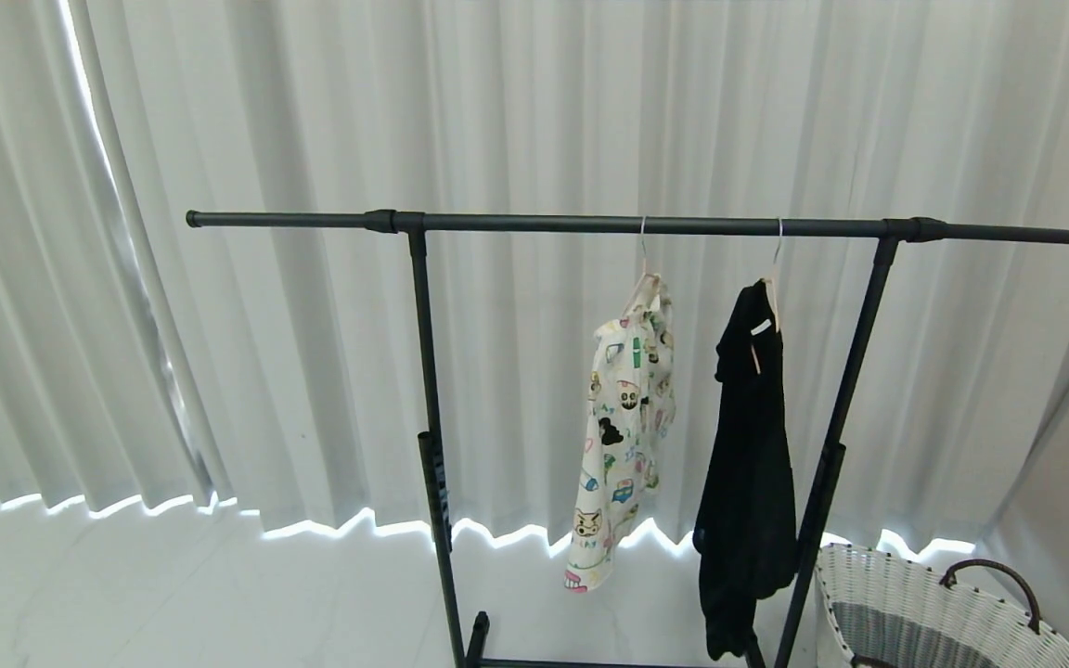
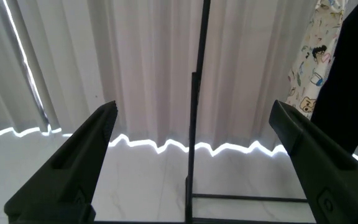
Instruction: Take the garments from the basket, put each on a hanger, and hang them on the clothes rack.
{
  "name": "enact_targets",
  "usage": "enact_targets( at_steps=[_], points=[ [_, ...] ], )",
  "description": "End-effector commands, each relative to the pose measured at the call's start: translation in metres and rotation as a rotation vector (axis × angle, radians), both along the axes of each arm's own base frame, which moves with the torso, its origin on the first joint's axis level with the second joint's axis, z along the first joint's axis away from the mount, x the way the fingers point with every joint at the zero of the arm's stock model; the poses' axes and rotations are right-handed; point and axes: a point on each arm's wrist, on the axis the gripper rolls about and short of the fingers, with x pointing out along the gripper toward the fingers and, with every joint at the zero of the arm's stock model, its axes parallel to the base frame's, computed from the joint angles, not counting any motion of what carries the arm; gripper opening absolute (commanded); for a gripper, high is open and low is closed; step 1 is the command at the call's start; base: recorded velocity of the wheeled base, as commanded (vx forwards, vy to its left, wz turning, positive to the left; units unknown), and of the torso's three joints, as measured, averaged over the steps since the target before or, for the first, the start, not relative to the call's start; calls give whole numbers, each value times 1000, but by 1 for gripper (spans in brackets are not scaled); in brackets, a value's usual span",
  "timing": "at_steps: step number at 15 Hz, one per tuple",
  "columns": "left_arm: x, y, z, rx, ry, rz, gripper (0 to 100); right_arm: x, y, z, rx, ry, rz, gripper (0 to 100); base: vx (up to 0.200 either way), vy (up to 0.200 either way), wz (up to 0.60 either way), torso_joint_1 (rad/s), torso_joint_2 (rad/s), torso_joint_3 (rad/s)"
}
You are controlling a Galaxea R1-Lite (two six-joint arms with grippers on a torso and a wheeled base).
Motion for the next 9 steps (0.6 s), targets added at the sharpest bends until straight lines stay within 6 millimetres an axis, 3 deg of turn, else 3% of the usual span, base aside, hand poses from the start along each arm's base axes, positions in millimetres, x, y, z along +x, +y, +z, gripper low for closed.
enact_targets(
  at_steps=[1,4,7,9],
  points=[
    [4,0,1,0,54,-32,100,0,0,0,9,4,17,100,0,0,0,0,0,0],
    [4,0,1,-13,53,-30,100,-7,-1,-2,37,-78,-123,100,0,0,0,0,0,0],
    [7,0,2,-57,100,8,100,-7,-1,-3,134,-81,-134,100,0,0,0,0,0,0],
    [2,1,1,-63,37,5,100,-7,-1,-3,147,-82,-133,100,0,0,0,0,0,0]
  ],
)
